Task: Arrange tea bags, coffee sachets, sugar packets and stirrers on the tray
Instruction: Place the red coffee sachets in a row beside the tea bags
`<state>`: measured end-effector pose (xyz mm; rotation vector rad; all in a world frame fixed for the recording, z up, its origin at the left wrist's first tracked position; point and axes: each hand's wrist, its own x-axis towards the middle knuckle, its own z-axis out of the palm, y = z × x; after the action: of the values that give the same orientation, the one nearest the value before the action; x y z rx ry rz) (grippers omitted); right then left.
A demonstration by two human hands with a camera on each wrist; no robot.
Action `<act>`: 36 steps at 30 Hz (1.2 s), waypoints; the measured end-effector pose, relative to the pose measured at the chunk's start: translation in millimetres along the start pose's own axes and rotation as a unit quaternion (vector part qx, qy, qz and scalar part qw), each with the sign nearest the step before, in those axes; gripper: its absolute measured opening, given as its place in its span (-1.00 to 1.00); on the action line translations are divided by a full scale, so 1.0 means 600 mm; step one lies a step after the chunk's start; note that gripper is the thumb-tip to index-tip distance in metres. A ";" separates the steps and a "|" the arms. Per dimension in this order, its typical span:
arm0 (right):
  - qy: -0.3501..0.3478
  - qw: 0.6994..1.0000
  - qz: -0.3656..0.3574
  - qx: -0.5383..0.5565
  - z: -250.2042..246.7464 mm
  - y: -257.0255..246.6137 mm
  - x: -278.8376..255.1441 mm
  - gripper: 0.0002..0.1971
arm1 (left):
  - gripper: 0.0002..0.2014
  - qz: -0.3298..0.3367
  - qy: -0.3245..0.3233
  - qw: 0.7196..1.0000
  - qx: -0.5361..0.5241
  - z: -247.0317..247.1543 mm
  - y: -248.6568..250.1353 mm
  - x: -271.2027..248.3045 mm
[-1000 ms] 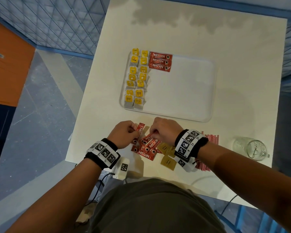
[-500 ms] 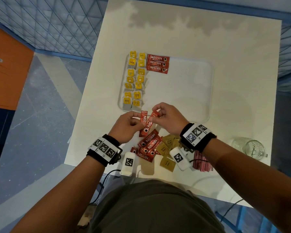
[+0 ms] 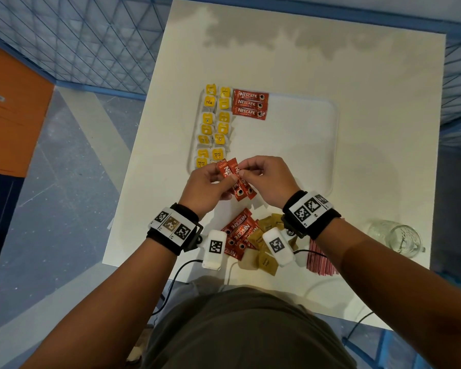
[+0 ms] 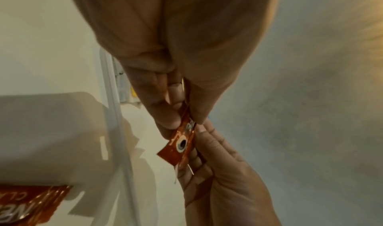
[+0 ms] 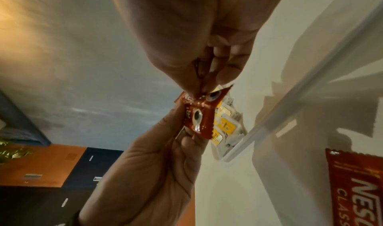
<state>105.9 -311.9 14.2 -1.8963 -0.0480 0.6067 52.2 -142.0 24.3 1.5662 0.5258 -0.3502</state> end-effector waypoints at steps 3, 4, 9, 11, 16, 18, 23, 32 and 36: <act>0.009 1.000 -0.012 -0.016 0.001 -0.001 -0.001 -0.92 | -0.85 -0.013 0.003 1.000 -0.012 0.001 -0.001 0.003; 0.012 1.000 -0.015 -0.012 0.001 -0.002 -0.002 -0.93 | -0.84 -0.018 0.003 1.000 -0.014 0.001 -0.002 0.004; 0.029 0.999 -0.028 0.001 0.000 0.002 -0.003 -0.96 | -0.82 -0.030 0.011 0.999 -0.008 0.001 -0.001 0.010; 0.033 0.999 -0.022 0.000 -0.003 0.005 -0.004 -0.95 | -0.84 -0.034 0.023 0.999 -0.020 0.001 0.000 0.012; -0.002 0.998 0.025 0.065 -0.001 0.021 -0.013 -0.98 | -0.77 -0.069 0.073 0.988 -0.116 -0.005 -0.006 0.023; -0.001 0.996 0.047 0.073 0.003 0.028 -0.018 -0.97 | -0.76 -0.072 0.079 0.984 -0.144 -0.007 -0.007 0.026; 0.036 0.988 0.082 0.124 0.008 0.030 -0.018 -0.88 | -0.81 -0.069 0.077 0.982 -0.161 -0.005 -0.005 0.026; 0.133 0.980 0.088 0.120 -0.028 0.002 0.042 -0.85 | -0.88 -0.057 0.082 0.987 -0.128 0.003 0.004 0.030; 0.183 0.971 0.125 0.085 -0.047 0.005 0.102 -0.80 | -0.85 -0.052 0.082 0.989 -0.113 0.002 0.003 0.029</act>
<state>170.4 -318.4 -3.9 -1.8309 0.4730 0.4023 68.0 -141.3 16.5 1.3567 0.7503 -0.2315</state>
